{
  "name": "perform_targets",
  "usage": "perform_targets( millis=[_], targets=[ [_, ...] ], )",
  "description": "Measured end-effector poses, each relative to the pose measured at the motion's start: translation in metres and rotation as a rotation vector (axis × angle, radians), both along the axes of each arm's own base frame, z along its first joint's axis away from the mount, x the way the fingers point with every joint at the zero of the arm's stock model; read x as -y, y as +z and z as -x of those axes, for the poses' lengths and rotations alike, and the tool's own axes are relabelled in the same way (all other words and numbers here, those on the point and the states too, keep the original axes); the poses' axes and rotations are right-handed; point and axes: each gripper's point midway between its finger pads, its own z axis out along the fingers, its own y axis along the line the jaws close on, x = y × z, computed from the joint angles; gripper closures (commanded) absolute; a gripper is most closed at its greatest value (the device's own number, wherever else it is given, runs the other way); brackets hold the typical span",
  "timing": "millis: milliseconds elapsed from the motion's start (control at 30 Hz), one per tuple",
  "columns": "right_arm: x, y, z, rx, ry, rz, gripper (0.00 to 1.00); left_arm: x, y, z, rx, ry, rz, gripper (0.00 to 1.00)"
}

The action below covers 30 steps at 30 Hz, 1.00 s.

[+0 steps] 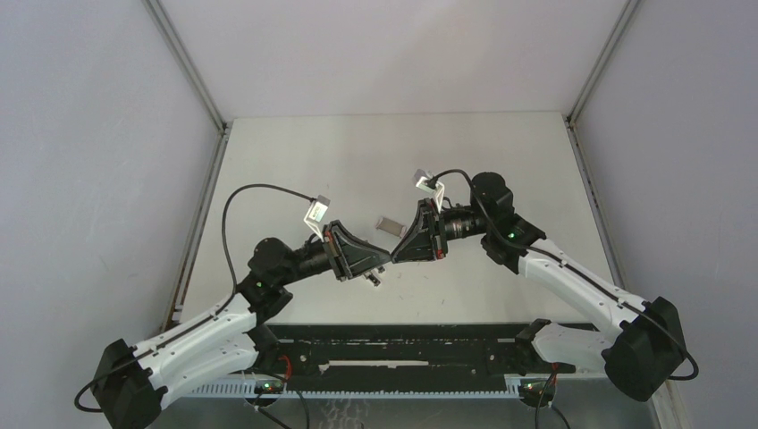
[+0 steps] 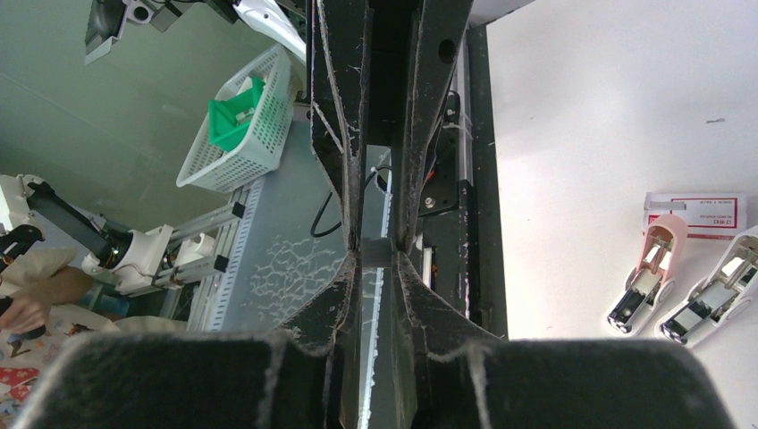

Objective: Load the staples into the stapler

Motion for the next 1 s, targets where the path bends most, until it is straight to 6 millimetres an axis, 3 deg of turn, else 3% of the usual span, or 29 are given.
perform_targets(
  millis=[100, 400, 667, 867, 1000],
  targets=[
    [0.0, 0.0, 0.001, -0.002, 0.004, -0.001, 0.86, 0.0, 0.001, 0.002, 0.005, -0.008, 0.004, 0.82],
    [0.0, -0.002, -0.001, -0.01, -0.009, 0.009, 0.66, 0.001, 0.002, 0.002, 0.003, -0.014, 0.009, 0.89],
    [0.003, -0.003, -0.007, -0.013, -0.05, 0.018, 0.6, -0.004, 0.007, -0.002, 0.004, 0.034, 0.019, 0.91],
    [0.017, -0.006, -0.015, -0.006, -0.124, 0.014, 0.57, -0.011, -0.016, -0.018, -0.056, 0.141, -0.081, 0.92],
    [0.027, -0.01, -0.037, -0.009, -0.261, 0.04, 0.57, -0.018, -0.037, -0.034, -0.13, 0.243, -0.19, 0.94]
  ],
)
